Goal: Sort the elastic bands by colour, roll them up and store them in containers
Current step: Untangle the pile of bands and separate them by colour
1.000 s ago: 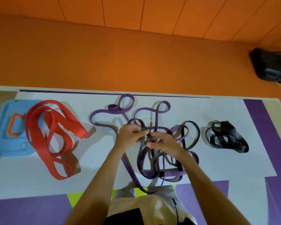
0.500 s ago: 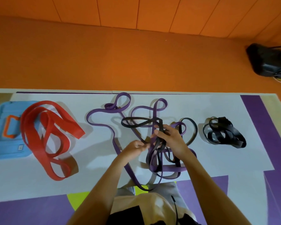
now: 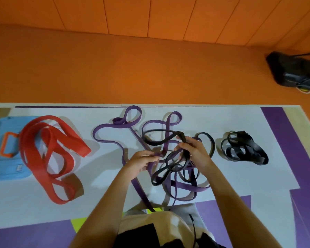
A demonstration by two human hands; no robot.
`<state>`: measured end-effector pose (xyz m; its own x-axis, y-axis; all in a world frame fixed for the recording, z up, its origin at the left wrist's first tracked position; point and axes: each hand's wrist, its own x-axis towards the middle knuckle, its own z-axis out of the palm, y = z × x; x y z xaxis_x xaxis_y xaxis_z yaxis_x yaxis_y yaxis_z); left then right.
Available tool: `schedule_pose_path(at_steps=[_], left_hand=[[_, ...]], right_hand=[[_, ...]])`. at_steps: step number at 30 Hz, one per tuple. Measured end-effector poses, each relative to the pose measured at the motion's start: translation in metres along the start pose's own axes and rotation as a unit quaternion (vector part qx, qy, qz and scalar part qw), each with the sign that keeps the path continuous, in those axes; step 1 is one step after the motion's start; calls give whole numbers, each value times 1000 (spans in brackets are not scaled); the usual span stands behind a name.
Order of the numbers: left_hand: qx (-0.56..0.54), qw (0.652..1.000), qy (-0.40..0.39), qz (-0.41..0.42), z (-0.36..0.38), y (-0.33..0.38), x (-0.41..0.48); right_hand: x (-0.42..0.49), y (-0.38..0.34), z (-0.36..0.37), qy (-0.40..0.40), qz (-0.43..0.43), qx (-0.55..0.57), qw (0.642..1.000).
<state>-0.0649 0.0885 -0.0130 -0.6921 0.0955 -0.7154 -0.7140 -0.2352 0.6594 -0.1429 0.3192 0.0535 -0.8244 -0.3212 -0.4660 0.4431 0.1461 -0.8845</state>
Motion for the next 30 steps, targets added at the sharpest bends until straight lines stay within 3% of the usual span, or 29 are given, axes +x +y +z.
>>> schedule_pose_path(at_steps=[7,10,15,18,22,25,27,30], left_hand=[[105,973,207,1,-33,-19,9],[179,959,219,-9,-39,-29,9],[239,932,271,-32,-47,-31,8],[261,923,278,-48,-51,-33,6],[316,909,271,-39,-45,-30,4],[352,896,268,-29,-40,-22,4],[366,889,273,-29,-37,-20,5],[389,879,276,-23,-29,-20,3]], right_hand=[[11,5,-17,240,-63,-120,961],[12,7,-14,276,-106,-157,942],[10,6,-11,372,-160,-107,908],[13,6,-23,388,-161,-108,901],[17,26,-39,299,-98,-297,901],[17,44,-38,129,-28,-430,893],[18,55,-33,32,13,-457,889],[21,69,-23,-30,85,-522,848]])
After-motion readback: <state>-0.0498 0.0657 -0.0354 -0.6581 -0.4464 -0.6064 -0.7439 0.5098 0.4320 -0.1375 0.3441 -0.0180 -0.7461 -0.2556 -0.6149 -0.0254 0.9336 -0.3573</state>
